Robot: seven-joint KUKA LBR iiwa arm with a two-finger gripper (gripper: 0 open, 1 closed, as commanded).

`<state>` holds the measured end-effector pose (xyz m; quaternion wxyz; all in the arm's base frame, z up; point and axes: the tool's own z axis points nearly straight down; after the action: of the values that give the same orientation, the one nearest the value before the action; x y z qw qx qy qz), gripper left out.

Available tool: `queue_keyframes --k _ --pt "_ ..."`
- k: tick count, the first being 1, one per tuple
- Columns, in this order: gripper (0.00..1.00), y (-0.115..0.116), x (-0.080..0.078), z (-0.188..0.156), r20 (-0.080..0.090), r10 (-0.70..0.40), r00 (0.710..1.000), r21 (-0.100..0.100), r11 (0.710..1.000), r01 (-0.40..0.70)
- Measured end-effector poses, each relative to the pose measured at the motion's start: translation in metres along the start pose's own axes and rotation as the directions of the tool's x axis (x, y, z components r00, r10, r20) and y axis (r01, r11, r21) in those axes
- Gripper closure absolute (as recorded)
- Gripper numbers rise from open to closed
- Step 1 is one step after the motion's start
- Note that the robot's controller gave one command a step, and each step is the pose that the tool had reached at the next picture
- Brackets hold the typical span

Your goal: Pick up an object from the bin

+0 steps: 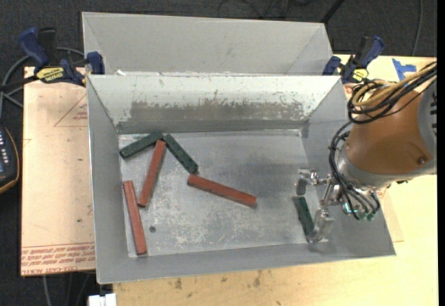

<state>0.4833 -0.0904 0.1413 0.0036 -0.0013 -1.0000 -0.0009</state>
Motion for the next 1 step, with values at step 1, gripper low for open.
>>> queue_keyframes --k 1 --pt "0.0 0.0429 -0.1005 0.033 0.013 -0.012 1.0 -0.001 1.0 0.012"
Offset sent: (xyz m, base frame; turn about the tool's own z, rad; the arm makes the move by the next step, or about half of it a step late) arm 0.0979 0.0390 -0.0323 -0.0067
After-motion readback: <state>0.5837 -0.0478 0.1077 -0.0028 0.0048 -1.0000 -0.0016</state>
